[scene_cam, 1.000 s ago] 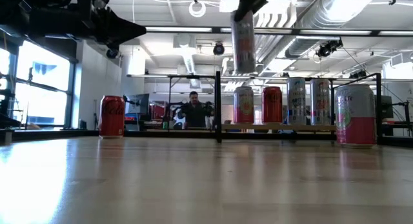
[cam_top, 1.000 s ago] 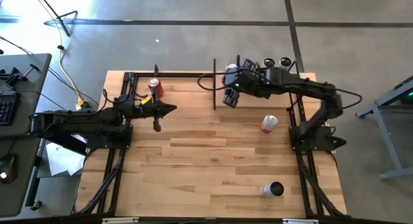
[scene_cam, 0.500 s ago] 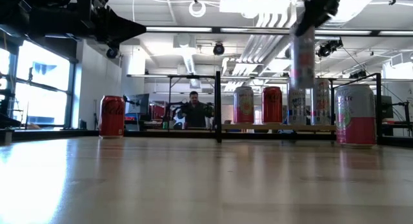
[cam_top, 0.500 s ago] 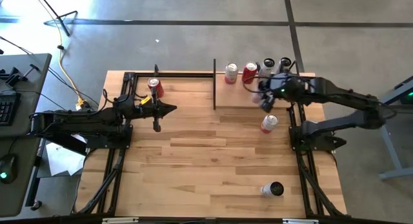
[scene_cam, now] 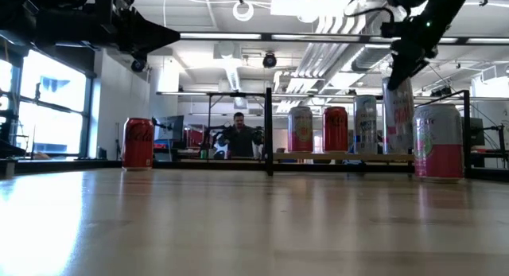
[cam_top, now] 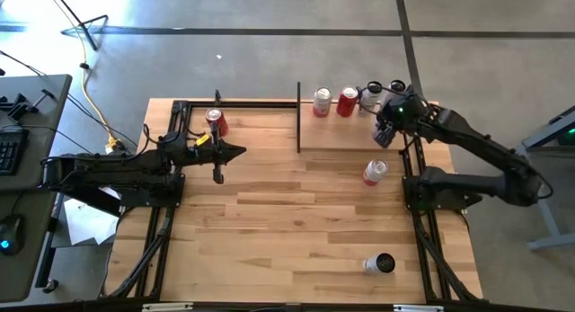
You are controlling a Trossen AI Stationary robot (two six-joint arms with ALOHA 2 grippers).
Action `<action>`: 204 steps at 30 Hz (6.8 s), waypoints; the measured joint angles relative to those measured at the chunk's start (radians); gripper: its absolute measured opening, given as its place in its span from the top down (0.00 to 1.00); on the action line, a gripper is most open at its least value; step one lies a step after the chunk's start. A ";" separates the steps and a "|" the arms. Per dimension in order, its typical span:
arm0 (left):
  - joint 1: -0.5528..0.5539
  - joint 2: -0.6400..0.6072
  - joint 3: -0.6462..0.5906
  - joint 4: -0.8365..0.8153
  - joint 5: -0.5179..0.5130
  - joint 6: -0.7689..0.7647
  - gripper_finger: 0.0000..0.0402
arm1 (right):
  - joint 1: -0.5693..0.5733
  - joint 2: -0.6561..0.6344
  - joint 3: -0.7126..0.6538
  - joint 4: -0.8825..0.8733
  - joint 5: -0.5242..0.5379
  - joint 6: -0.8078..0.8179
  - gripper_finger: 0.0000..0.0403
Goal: Place canned beverage on shelf
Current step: Put the white and pink soda can on the shelf aligned with the other white and pink soda can
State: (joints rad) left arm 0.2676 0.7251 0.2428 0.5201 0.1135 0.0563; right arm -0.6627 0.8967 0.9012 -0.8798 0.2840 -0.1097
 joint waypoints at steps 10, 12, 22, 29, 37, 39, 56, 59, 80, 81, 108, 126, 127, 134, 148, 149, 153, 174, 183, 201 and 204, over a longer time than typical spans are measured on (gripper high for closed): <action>0.000 0.000 0.000 0.000 0.000 0.006 1.00 | -0.108 -0.003 -0.037 0.007 0.004 -0.023 0.41; 0.000 0.000 0.000 0.000 0.000 0.006 1.00 | -0.124 -0.003 -0.037 0.010 0.003 -0.030 0.41; 0.000 0.000 0.000 0.000 0.000 0.007 1.00 | -0.189 -0.008 -0.058 0.061 -0.006 -0.060 0.41; 0.000 0.000 0.000 0.000 0.000 0.006 1.00 | -0.208 -0.031 -0.159 0.207 -0.001 -0.090 0.41; 0.000 0.000 0.000 0.000 0.000 0.000 1.00 | -0.208 -0.087 -0.119 0.124 -0.071 -0.067 0.41; 0.000 0.000 0.000 0.000 0.000 0.000 1.00 | -0.208 -0.086 -0.108 0.109 -0.071 -0.059 0.41; -0.001 0.000 0.000 0.000 0.017 -0.001 1.00 | -0.317 -0.084 -0.128 0.124 -0.275 -0.022 0.41; -0.001 0.000 0.000 0.000 0.017 -0.001 1.00 | -0.330 -0.085 -0.128 0.124 -0.283 -0.005 0.41; -0.001 0.000 0.000 0.000 0.018 -0.011 1.00 | -0.332 -0.079 -0.133 0.105 -0.262 0.046 0.21; -0.001 0.000 0.000 0.000 0.018 -0.011 1.00 | -0.332 -0.080 -0.133 0.106 -0.260 0.045 0.19; 0.000 0.000 0.000 0.000 0.018 -0.010 1.00 | -0.332 -0.080 -0.130 0.209 -0.250 0.027 0.19; 0.000 0.000 0.000 0.000 0.018 -0.008 1.00 | -0.324 -0.081 -0.129 0.445 -0.223 0.163 0.22; 0.000 0.000 0.000 0.000 0.018 -0.008 1.00 | -0.317 -0.081 -0.129 0.458 -0.218 0.163 0.24; 0.000 0.000 0.000 0.000 0.018 -0.001 1.00 | -0.226 -0.081 -0.129 0.549 -0.168 0.162 0.47; 0.000 0.000 0.000 0.001 0.018 0.000 1.00 | 0.115 -0.081 -0.129 0.526 -0.066 0.143 0.95; 0.000 0.000 0.000 0.001 0.018 0.000 1.00 | 0.145 -0.081 -0.129 0.505 -0.051 0.155 0.96; 0.000 0.000 0.000 0.001 0.018 0.000 1.00 | 0.264 -0.075 -0.129 0.393 0.031 0.212 0.99; 0.000 0.000 0.000 0.000 0.013 -0.001 1.00 | 0.323 0.160 -0.129 -0.016 0.314 0.531 1.00; 0.000 0.000 0.000 0.000 0.014 -0.002 1.00 | 0.251 0.159 -0.129 -0.083 0.354 0.530 1.00; 0.000 0.000 0.000 0.000 0.014 -0.002 1.00 | 0.301 0.151 -0.087 0.003 0.244 0.441 1.00; 0.000 0.000 0.000 0.000 0.014 -0.002 1.00 | 0.313 0.179 -0.086 0.023 0.271 0.424 1.00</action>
State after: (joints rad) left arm 0.2672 0.7254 0.2428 0.5201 0.1279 0.0547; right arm -0.3502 1.0760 0.8154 -0.8571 0.5550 0.3140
